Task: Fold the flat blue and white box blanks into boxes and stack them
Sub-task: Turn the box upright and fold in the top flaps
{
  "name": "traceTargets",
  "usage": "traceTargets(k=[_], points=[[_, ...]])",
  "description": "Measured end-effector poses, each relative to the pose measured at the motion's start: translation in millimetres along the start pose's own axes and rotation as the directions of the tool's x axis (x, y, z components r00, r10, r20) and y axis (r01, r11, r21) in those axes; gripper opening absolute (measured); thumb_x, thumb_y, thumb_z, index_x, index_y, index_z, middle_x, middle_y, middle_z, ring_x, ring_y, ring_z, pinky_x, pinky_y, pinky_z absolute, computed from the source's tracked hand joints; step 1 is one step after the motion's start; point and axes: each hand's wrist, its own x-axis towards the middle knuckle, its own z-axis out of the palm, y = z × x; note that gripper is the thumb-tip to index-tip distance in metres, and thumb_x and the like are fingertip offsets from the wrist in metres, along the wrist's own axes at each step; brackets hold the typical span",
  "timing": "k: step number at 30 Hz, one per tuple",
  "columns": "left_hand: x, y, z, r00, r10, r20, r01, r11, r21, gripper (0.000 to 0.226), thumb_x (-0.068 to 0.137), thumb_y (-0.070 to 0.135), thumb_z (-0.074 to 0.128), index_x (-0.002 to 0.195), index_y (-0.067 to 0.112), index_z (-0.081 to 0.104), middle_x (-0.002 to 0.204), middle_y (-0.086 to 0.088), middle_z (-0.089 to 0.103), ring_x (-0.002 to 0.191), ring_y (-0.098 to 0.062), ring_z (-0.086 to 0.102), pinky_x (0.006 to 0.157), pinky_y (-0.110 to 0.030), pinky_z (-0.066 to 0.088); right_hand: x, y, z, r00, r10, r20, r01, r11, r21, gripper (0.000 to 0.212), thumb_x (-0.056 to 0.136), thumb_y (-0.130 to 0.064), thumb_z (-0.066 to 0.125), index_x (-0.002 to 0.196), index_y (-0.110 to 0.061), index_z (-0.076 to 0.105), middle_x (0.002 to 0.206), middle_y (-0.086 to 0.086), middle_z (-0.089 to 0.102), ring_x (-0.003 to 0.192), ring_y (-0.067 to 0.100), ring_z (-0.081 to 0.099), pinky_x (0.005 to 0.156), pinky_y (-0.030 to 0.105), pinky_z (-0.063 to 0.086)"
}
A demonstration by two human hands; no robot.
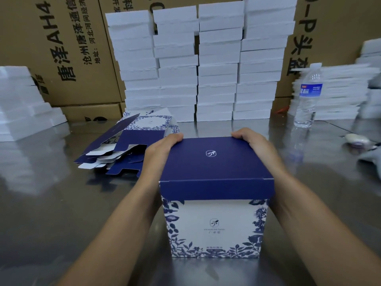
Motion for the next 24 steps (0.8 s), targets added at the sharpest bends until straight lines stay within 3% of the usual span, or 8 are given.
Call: traceTargets(k=[5, 9, 12, 15, 18, 21, 24], points=[[-11, 2, 2, 0.997, 0.077, -0.016, -0.077, 0.997, 0.020, 0.022, 0.087, 0.021, 0.065, 0.066, 0.016, 0.062, 0.041, 0.009, 0.059, 0.033, 0.000, 0.053, 0.033, -0.009, 0.036, -5, 2, 0, 0.994, -0.063, -0.092, 0.065, 0.998, 0.017, 0.019, 0.086, -0.014, 0.061, 0.070, -0.010, 0.051, 0.039, -0.001, 0.043, 0.026, 0.004, 0.038, 0.031, 0.006, 0.026], [-9, 5, 3, 0.991, 0.131, -0.006, -0.129, 0.982, 0.138, 0.025, 0.091, 0.022, 0.060, 0.067, 0.014, 0.057, 0.035, 0.010, 0.053, 0.029, 0.002, 0.048, 0.031, -0.009, 0.034, -5, 1, 1, 0.992, -0.089, -0.094, 0.087, 0.996, -0.021, 0.024, 0.087, -0.013, 0.061, 0.067, -0.009, 0.049, 0.051, 0.005, 0.043, 0.026, 0.002, 0.038, 0.030, 0.007, 0.027], [-11, 3, 2, 0.994, 0.104, -0.023, -0.102, 0.993, 0.065, 0.026, 0.089, 0.022, 0.062, 0.064, 0.014, 0.058, 0.036, 0.009, 0.054, 0.029, 0.001, 0.049, 0.031, -0.009, 0.034, -4, 1, 0, 0.991, -0.081, -0.105, 0.078, 0.997, -0.030, 0.027, 0.087, -0.015, 0.061, 0.064, -0.009, 0.048, 0.052, 0.004, 0.044, 0.026, 0.002, 0.038, 0.030, 0.008, 0.027], [-12, 0, 4, 0.999, 0.043, -0.028, -0.044, 0.998, -0.046, 0.026, 0.088, 0.025, 0.063, 0.065, 0.016, 0.058, 0.045, 0.006, 0.060, 0.032, 0.000, 0.052, 0.033, -0.009, 0.037, -4, 1, 1, 0.991, -0.082, -0.104, 0.080, 0.996, -0.031, 0.025, 0.087, -0.015, 0.061, 0.065, -0.010, 0.049, 0.052, 0.003, 0.045, 0.027, 0.001, 0.039, 0.031, 0.007, 0.027], [-3, 5, 11, 1.000, 0.023, 0.019, -0.023, 1.000, 0.006, 0.025, 0.099, 0.023, 0.045, 0.077, 0.016, 0.055, 0.067, 0.001, 0.056, 0.032, 0.005, 0.050, 0.036, -0.007, 0.037, -5, 1, 0, 0.991, -0.068, -0.114, 0.065, 0.997, -0.032, 0.025, 0.087, -0.016, 0.061, 0.065, -0.011, 0.049, 0.054, 0.004, 0.045, 0.026, 0.001, 0.040, 0.030, 0.007, 0.028], [-7, 0, 12, 0.986, 0.168, 0.019, -0.167, 0.985, -0.034, 0.015, 0.099, 0.016, 0.044, 0.102, 0.015, 0.058, 0.072, 0.012, 0.052, 0.048, 0.008, 0.053, 0.043, -0.001, 0.035, -5, 0, -2, 0.991, -0.054, -0.126, 0.050, 0.998, -0.031, 0.023, 0.087, -0.018, 0.060, 0.067, -0.012, 0.049, 0.055, 0.004, 0.045, 0.026, 0.001, 0.039, 0.029, 0.007, 0.027], [-22, -14, 1, 0.946, 0.325, 0.008, -0.324, 0.943, -0.074, 0.012, 0.090, 0.022, 0.060, 0.082, 0.014, 0.060, 0.056, 0.014, 0.058, 0.046, 0.003, 0.053, 0.044, -0.009, 0.041, -6, -1, -3, 0.988, -0.055, -0.145, 0.052, 0.998, -0.028, 0.021, 0.087, -0.018, 0.059, 0.070, -0.013, 0.048, 0.056, 0.005, 0.043, 0.025, 0.002, 0.036, 0.029, 0.007, 0.024]])
